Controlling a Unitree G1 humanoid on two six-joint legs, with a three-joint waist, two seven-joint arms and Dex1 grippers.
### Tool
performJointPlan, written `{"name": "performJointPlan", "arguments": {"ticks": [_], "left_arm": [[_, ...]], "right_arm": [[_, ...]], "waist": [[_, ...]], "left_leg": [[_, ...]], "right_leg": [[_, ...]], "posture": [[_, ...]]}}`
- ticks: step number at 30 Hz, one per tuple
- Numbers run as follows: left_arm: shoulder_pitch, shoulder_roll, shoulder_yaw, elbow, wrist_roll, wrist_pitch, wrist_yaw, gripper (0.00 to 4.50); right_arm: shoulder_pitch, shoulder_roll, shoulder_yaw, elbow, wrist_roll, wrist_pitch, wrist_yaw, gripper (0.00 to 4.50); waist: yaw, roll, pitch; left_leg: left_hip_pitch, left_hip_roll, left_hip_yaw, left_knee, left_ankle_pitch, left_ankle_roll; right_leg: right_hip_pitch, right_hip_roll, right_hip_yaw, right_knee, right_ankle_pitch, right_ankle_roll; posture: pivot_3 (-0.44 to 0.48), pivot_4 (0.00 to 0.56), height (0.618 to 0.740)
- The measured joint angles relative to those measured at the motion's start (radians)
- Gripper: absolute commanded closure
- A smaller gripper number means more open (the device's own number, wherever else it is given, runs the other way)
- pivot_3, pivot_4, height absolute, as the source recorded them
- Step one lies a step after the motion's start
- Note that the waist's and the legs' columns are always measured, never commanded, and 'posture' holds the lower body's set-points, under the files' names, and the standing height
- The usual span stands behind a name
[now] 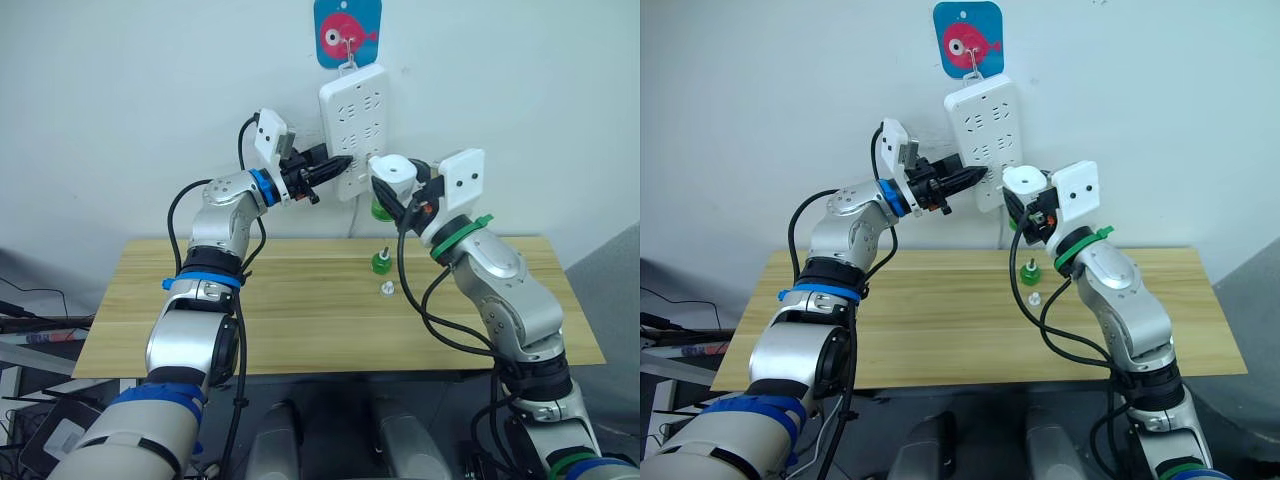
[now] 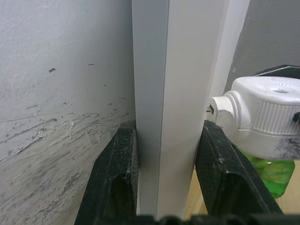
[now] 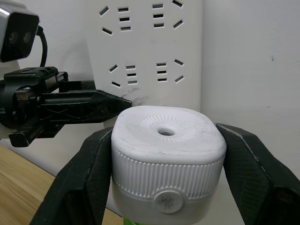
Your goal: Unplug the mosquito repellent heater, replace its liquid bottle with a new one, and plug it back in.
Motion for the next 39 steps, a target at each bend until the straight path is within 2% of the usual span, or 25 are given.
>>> {"name": "performJointPlan", "arguments": {"ticks": [16, 26, 39], "left_arm": [[-0.001, 0.004, 0.003, -0.001, 0.0, 0.014, 0.0, 3.16], [0.011, 0.026, 0.027, -0.01, 0.0, 0.042, 0.002, 3.16], [0.029, 0.028, 0.065, -0.041, 0.0, 0.107, 0.024, 3.16]], "right_arm": [[-0.007, 0.05, -0.002, 0.084, -0.098, -0.095, 0.036, 1.48], [-0.132, 0.062, -0.008, 0.266, -0.099, -0.146, 0.133, 1.48], [-0.183, 0.121, -0.005, 0.406, -0.138, -0.237, 0.18, 1.5]], "waist": [[-0.001, 0.0, 0.0], [-0.025, 0.0, 0.0], [-0.05, 0.0, 0.0]], "left_leg": [[0.001, 0.0, 0.0, 0.0, 0.0, 0.0], [0.004, 0.0, 0.0, 0.002, 0.001, 0.001], [0.006, 0.0, 0.002, 0.002, 0.006, 0.003]], "right_leg": [[0.0, 0.0, 0.0, 0.001, 0.0, 0.0], [0.001, 0.0, 0.001, 0.006, 0.001, 0.0], [0.001, 0.001, 0.004, 0.006, 0.007, 0.001]], "posture": [[-0.155, 0.218, 0.74], [-0.148, 0.208, 0.74], [-0.138, 0.207, 0.74]]}}
